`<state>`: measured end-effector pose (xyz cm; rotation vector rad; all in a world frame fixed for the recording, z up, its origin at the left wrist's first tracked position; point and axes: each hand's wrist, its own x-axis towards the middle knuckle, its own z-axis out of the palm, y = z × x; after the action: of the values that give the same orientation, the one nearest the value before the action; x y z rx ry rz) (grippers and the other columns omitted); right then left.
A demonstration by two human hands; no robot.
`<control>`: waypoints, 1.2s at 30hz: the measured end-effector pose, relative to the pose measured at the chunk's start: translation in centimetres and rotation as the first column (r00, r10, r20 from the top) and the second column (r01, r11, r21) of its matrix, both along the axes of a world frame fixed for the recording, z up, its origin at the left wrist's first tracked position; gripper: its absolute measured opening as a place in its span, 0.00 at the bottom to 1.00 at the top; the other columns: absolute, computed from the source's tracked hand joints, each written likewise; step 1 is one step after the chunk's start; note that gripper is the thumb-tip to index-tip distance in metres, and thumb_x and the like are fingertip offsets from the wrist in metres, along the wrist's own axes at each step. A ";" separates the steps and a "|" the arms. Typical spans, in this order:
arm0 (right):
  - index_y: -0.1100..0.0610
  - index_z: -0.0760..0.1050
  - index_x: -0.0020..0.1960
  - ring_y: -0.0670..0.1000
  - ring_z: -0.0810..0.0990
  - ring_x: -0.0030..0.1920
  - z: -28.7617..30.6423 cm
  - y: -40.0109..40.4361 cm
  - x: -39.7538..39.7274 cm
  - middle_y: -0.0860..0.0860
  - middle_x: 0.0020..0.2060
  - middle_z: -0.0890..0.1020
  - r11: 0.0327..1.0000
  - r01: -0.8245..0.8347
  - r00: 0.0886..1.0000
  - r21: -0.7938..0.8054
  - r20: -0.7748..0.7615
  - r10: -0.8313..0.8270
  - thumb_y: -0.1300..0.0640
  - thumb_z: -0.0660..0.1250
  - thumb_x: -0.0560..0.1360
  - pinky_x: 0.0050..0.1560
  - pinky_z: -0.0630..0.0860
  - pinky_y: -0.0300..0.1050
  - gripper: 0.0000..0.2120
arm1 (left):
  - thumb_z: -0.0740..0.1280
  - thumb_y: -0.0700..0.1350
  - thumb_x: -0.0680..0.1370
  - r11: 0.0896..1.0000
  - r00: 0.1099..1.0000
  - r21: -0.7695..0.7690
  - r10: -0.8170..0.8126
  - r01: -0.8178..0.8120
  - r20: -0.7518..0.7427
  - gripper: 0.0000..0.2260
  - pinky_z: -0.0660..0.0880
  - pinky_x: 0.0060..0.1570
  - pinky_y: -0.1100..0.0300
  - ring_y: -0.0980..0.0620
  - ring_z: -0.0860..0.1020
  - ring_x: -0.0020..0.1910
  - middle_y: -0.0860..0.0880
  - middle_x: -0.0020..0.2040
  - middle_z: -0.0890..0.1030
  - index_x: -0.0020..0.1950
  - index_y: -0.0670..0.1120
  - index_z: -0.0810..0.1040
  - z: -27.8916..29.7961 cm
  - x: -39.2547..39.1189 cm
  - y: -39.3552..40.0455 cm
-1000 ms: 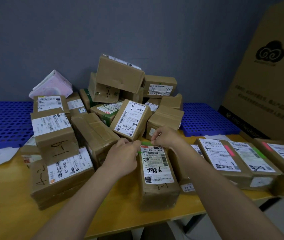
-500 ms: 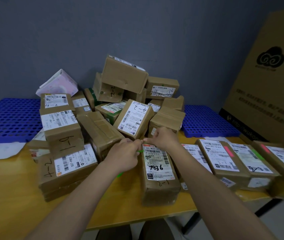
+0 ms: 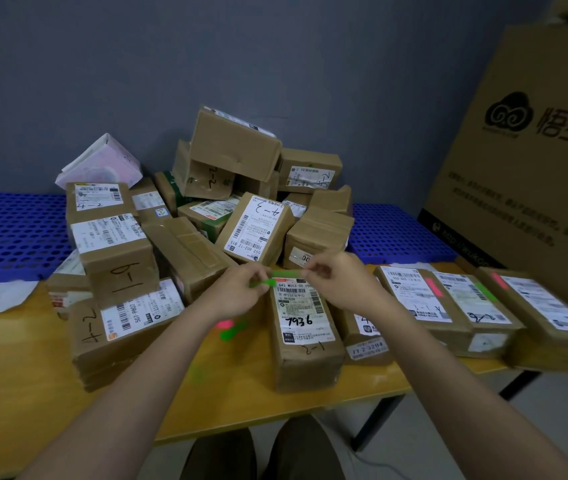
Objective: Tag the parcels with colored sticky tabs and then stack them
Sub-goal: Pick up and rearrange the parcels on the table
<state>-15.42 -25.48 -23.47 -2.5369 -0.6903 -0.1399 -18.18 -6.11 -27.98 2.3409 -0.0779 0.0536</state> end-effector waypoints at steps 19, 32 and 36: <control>0.50 0.45 0.77 0.62 0.68 0.66 -0.6 2.9 -4.8 0.56 0.67 0.71 0.952 0.189 0.934 -0.240 -0.256 -0.250 0.31 0.65 0.67 0.61 0.71 0.55 0.49 | 0.66 0.43 0.77 0.936 0.956 0.203 0.269 -0.287 0.114 0.11 0.73 0.49 0.53 0.44 0.77 0.55 0.45 0.54 0.80 0.60 0.46 0.77 0.9 -3.8 0.4; 0.48 0.44 0.78 0.65 0.57 0.72 7.2 -11.2 -0.4 0.60 0.73 0.62 0.812 0.548 0.814 -0.201 -0.097 -0.573 0.37 0.67 0.69 0.67 0.63 0.60 0.47 | 0.67 0.45 0.78 0.990 0.963 -0.091 0.124 -0.105 0.238 0.11 0.74 0.47 0.54 0.49 0.75 0.49 0.51 0.46 0.74 0.60 0.47 0.73 5.3 1.2 -9.0; 0.48 0.44 0.77 0.64 0.59 0.71 5.8 -15.7 1.4 0.59 0.72 0.64 0.771 0.574 0.761 -0.276 -0.167 -0.627 0.38 0.66 0.70 0.67 0.65 0.58 0.45 | 0.67 0.45 0.77 0.991 0.982 -0.114 0.088 -0.069 0.168 0.10 0.72 0.42 0.56 0.49 0.75 0.42 0.51 0.42 0.74 0.58 0.47 0.74 5.1 3.2 -12.8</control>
<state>-14.05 -41.16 -17.67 -2.8238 0.2574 0.0425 -14.99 -18.91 -22.87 2.2264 -0.0666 0.2932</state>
